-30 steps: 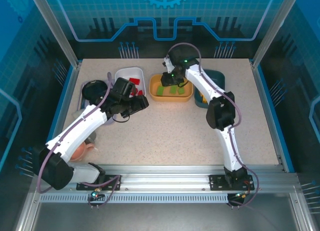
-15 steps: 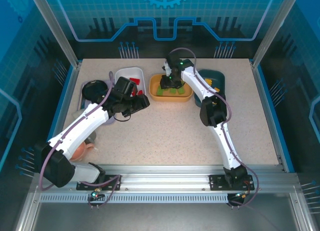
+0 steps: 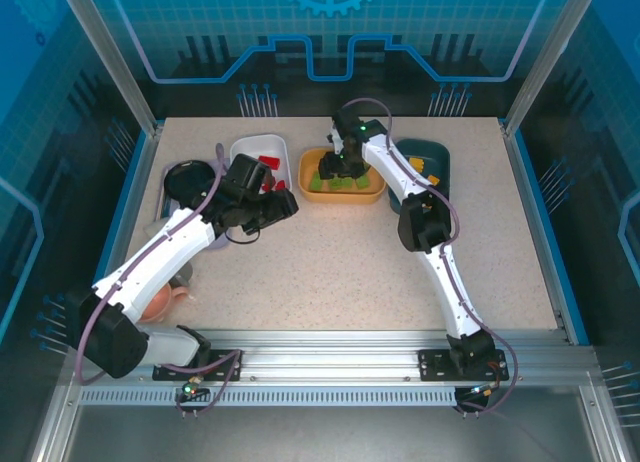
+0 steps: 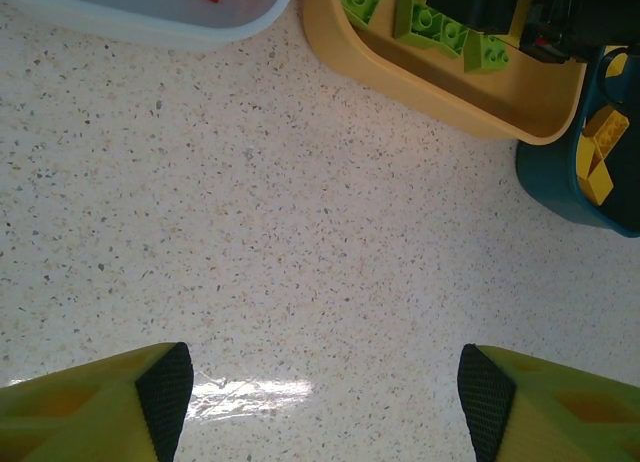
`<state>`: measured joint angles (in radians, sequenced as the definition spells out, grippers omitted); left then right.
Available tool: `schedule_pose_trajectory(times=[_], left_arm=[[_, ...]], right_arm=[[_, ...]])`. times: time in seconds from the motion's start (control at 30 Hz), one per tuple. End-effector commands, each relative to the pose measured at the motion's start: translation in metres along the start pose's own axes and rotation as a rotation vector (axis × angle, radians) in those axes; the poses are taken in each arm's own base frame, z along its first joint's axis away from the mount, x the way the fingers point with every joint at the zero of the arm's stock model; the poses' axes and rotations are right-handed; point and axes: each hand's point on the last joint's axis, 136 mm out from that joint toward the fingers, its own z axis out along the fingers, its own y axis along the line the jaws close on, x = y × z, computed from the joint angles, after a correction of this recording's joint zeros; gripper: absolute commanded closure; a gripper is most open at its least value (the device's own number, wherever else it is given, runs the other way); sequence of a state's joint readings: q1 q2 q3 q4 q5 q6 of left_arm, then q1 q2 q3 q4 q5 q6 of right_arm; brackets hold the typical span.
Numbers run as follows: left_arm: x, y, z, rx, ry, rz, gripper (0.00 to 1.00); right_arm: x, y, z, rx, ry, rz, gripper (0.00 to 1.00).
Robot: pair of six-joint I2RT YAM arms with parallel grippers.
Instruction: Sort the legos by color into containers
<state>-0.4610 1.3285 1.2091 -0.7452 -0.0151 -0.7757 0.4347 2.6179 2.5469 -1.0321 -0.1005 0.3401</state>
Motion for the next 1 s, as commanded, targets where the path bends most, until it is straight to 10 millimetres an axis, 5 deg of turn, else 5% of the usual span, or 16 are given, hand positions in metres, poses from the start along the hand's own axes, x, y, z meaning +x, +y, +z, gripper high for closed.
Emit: schedule_pose_trajectory(times=[0.0,0.2,0.3,0.33,0.37,0.6,0.73,0.87,0.97], left_arm=[[0.002,0.001,-0.014,0.001,-0.016,0.030,0.26],[0.000,0.009,-0.024,-0.027,-0.046,0.033,0.22],[-0.007,0.021,-0.035,-0.046,-0.082,0.004,0.02],[-0.009,0.025,-0.039,-0.042,-0.092,-0.013,0.01],[-0.011,0.029,-0.042,-0.036,-0.099,-0.028,0.01],[-0.026,0.072,-0.063,-0.131,-0.227,-0.045,0.01],[-0.047,0.137,-0.079,-0.465,-0.434,-0.088,0.01],[-0.067,0.140,-0.051,-0.464,-0.565,0.180,0.01],[-0.071,0.157,-0.024,-0.464,-0.587,0.215,0.01]], right_arm=[[-0.018,0.004,-0.039,-0.003,-0.070,-0.002,0.40],[-0.032,0.027,-0.115,0.000,-0.220,-0.081,0.40],[-0.030,0.028,-0.170,0.029,-0.362,-0.104,0.31],[-0.026,0.024,-0.187,0.042,-0.410,-0.105,0.25],[-0.022,0.023,-0.201,0.043,-0.453,-0.107,0.02],[0.049,-0.026,-0.273,0.168,-0.586,-0.033,0.00],[0.096,-0.096,-0.288,0.418,-0.624,0.118,0.00],[0.135,-0.148,-0.263,0.404,-0.657,0.165,0.00],[0.154,-0.173,-0.235,0.473,-0.648,0.112,0.00]])
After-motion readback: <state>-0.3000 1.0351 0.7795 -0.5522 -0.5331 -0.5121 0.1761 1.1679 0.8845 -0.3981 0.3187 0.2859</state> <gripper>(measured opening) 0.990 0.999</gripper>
